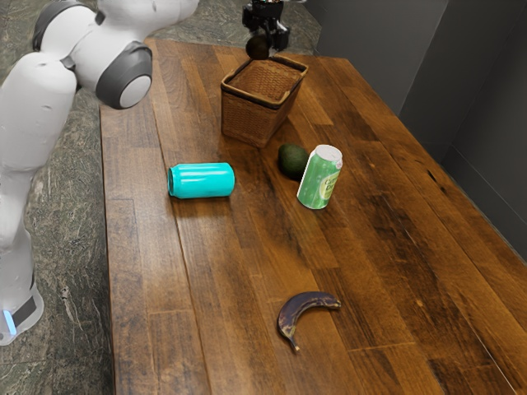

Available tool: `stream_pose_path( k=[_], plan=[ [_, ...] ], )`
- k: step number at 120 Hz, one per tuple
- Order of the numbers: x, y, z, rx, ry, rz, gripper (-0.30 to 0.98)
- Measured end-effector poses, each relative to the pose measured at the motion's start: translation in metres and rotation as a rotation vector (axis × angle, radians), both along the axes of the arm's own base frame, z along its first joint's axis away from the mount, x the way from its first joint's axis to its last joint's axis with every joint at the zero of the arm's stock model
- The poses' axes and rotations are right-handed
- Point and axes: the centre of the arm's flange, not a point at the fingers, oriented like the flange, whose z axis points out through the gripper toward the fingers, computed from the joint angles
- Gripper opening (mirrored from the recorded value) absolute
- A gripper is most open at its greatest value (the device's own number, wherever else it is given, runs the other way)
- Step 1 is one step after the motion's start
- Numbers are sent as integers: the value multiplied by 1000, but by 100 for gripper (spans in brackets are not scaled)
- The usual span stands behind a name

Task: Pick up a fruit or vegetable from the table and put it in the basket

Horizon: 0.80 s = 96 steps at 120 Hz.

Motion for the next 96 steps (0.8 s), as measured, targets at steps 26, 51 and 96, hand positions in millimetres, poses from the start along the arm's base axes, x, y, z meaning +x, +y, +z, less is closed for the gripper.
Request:
stream_pose_path(
  k=[26, 51, 96],
  plan=[
    [10, 20, -21, -45, -43, -6, 28],
    [34, 2, -34, -50, -58, -54, 27],
    [51, -29, -30, -83, -84, -115, 65]
  ],
)
